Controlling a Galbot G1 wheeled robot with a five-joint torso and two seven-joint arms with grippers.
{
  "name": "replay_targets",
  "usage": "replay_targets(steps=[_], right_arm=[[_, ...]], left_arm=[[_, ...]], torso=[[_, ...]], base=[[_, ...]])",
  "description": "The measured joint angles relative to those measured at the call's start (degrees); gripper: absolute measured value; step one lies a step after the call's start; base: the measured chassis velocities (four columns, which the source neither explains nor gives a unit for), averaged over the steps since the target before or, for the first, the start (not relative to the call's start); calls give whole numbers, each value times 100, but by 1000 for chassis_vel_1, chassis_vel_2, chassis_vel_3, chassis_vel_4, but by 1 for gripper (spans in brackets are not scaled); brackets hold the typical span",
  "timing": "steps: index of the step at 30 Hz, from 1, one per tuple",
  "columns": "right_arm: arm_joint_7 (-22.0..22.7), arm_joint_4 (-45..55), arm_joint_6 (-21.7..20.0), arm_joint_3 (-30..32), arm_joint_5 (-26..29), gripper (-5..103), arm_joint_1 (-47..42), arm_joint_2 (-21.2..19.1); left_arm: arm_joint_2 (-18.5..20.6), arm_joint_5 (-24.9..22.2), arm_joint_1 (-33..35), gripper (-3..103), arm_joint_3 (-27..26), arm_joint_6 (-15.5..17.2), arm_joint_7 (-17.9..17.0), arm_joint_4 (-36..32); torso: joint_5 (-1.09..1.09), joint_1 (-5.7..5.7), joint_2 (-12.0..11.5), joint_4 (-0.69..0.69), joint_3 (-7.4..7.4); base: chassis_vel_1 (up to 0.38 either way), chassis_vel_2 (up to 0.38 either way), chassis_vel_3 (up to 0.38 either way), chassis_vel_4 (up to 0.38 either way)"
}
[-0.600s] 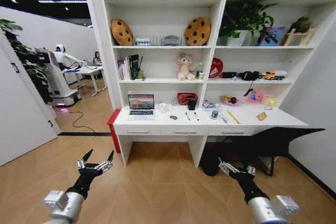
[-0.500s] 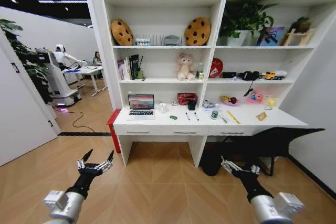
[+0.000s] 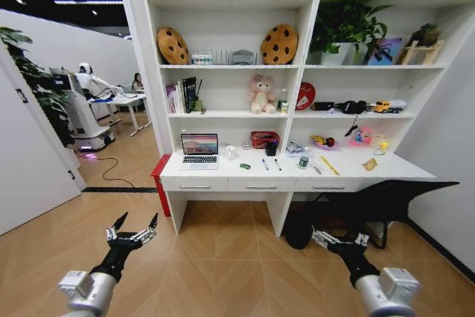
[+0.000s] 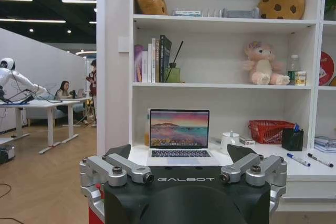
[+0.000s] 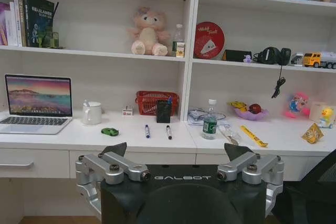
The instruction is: Organize the objects on the table.
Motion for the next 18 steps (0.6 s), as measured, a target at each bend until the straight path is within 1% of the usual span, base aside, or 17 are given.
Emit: replay_targets(steps=[6,18], right_arm=[[-5,-1,-8,-25,-203,100,-2,2],[0,-8,44,-42,-278,100,4,23]], left_arm=[[-6,-31,-22,100,-2,-3,2,26],[3,-42,-7,100,-22,-69,67,80]], torso=[[0,0,0,0,0],[0,0,0,0,0]], base=[[0,0,0,0],[0,0,0,0]])
